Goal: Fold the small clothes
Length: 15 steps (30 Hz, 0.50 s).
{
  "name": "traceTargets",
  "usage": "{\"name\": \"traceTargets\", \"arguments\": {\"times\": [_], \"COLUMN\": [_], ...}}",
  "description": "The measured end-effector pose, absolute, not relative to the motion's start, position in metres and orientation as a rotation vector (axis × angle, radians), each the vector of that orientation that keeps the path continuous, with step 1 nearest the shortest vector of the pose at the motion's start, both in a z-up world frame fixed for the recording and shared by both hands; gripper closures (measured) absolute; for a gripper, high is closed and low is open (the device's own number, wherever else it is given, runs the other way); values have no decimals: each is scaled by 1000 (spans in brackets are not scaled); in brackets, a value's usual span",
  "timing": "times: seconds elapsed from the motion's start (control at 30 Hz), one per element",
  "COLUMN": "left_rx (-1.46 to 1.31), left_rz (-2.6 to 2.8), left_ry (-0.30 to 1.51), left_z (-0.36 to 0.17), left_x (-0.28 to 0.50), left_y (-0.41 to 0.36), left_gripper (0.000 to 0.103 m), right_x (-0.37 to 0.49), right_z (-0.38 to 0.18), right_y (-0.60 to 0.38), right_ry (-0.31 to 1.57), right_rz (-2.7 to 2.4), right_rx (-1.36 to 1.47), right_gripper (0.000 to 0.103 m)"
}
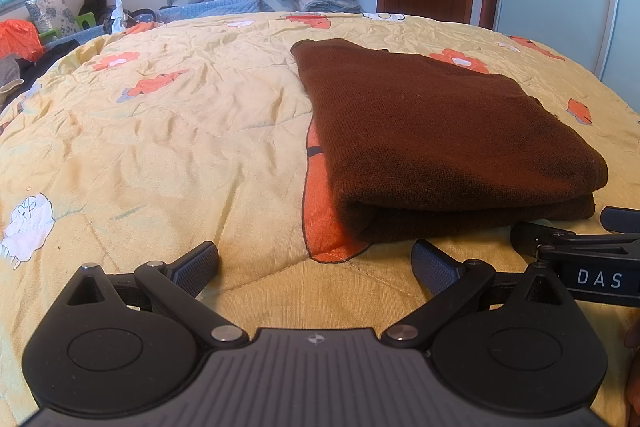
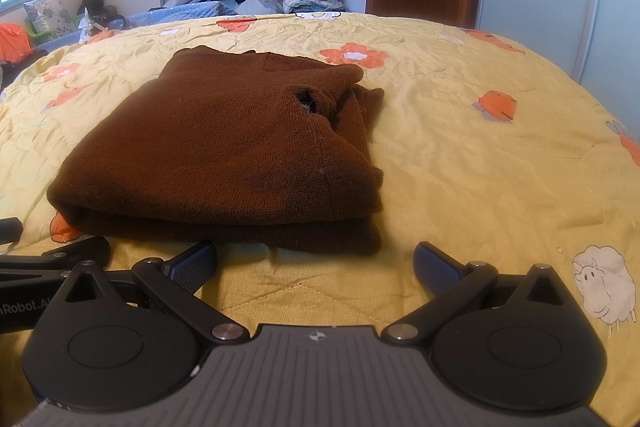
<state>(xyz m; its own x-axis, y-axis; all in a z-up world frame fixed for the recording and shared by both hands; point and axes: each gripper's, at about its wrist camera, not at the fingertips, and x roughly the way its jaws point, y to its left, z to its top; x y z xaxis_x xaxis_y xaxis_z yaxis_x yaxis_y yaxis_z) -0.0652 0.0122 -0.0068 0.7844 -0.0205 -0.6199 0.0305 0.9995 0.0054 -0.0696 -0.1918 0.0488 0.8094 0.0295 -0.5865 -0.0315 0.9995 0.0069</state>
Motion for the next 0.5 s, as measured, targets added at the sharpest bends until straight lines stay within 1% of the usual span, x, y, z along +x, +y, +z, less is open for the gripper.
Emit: {"name": "traceTargets", "arguments": {"times": [0.13,0.27,0.5], "left_rx": [14,11,8], "left_rz": [-23,-22,-20], "left_ry": [690,752,778], "left_z": [-4,1,4], "left_x": [-64,-58,-55], "left_y": [12,12,11], "left_gripper": [0,0,0], "right_x": [-69,-66,-63], "right_z": [50,52,54], "right_y": [-192,-193,-190], "right_ry": [632,660,694], "right_rz": [30,32,28], "right_rx": [-3,-3,-3], "right_gripper": [0,0,0]}}
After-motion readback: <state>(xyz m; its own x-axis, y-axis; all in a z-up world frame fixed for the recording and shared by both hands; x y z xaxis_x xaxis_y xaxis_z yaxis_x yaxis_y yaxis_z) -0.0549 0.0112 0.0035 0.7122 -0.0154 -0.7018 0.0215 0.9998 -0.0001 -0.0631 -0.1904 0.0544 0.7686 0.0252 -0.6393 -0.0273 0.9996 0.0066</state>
